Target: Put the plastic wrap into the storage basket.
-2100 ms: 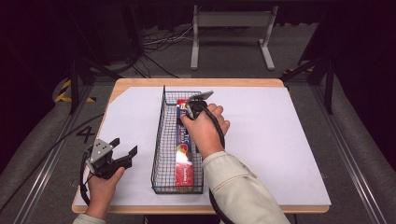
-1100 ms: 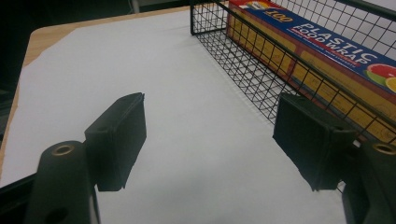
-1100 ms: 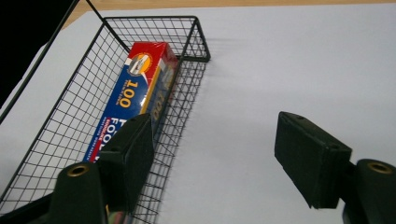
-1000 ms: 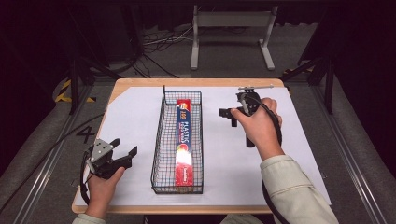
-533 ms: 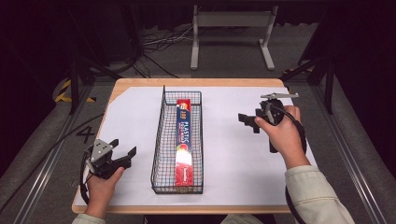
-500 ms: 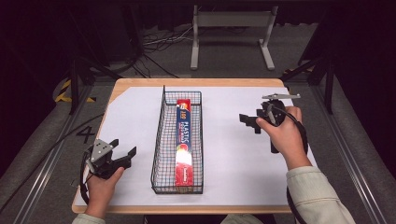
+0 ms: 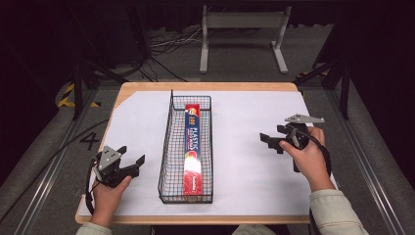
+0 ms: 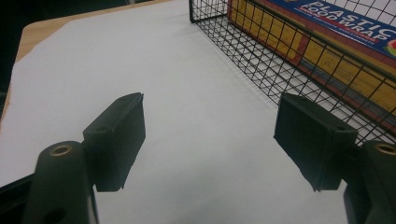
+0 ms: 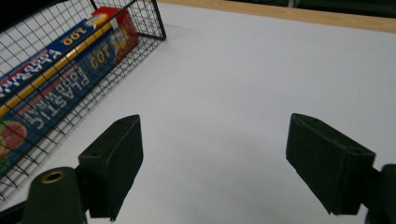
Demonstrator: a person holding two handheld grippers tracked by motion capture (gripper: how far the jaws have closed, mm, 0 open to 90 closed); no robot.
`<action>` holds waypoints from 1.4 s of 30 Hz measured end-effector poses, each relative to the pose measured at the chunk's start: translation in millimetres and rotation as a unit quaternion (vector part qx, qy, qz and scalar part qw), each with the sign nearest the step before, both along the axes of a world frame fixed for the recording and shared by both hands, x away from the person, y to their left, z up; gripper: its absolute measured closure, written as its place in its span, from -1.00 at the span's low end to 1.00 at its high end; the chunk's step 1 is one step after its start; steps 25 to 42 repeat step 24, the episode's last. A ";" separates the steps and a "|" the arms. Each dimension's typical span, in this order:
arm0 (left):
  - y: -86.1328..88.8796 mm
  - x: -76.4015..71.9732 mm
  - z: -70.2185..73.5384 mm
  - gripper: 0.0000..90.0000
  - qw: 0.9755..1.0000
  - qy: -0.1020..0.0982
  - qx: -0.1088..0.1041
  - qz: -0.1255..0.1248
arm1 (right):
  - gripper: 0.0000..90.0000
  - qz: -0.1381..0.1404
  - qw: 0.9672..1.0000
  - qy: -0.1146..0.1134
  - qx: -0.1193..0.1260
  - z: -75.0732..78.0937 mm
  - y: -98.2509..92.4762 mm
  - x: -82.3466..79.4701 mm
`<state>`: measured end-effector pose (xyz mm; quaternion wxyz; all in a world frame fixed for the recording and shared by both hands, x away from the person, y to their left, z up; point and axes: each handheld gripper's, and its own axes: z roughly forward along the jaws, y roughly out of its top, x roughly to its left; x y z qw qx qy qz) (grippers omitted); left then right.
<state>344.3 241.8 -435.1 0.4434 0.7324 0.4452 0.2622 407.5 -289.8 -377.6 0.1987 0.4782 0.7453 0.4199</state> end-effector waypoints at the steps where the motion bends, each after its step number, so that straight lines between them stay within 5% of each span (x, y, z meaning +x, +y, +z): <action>1: 0.1 0.5 -1.1 -0.44 1.000 0.004 -0.001 0.001 | -0.59 0.001 1.000 -0.002 -0.004 -4.4 -1.6 -1.1; 10: 1.5 2.0 -6.7 -0.45 1.000 0.005 0.001 -0.002 | -0.63 0.010 1.000 -0.017 -0.013 -32.4 -10.2 -9.1; 21: 3.0 2.6 -10.2 -0.45 1.000 0.013 0.003 0.005 | -0.66 0.005 1.000 -0.004 -0.009 -53.8 -20.5 -14.1; 42: 3.2 0.4 -10.4 -0.45 1.000 0.014 0.002 0.004 | -0.66 0.005 1.000 -0.005 -0.010 -53.7 -22.3 -16.1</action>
